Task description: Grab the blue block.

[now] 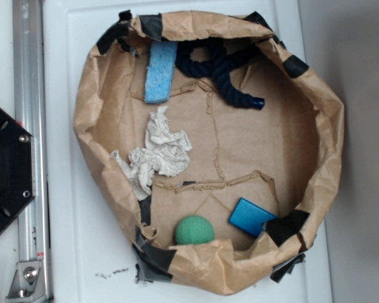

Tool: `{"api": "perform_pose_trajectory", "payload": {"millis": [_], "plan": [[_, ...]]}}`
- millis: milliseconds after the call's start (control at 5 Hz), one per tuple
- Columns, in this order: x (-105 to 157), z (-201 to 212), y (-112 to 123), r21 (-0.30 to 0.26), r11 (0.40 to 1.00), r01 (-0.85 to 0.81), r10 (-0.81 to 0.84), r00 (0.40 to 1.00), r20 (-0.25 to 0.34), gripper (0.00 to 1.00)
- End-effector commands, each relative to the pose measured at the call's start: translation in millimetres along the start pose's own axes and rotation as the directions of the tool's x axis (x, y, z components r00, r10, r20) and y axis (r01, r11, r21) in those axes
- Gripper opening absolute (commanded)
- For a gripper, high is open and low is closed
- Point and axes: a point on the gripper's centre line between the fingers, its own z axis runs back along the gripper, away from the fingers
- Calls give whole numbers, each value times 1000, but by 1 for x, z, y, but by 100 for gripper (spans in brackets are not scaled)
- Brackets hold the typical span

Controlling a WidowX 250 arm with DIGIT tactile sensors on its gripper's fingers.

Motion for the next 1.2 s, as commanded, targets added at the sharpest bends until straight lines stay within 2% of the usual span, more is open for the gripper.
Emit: {"api": "perform_pose_trajectory", "payload": {"millis": [0,200,400,600,800,1000], "plan": [[0,0,0,0,1000,0,0,1000,0,100],[45,-32,3,46,999,26,-28,998,51,100],[87,-52,-3,121,991,62,-71,995,73,100],[128,-95,-5,117,984,137,-146,987,68,100],[145,-137,-9,98,974,206,-210,977,37,100],[144,-157,-28,-49,924,380,-366,913,181,100]]}}
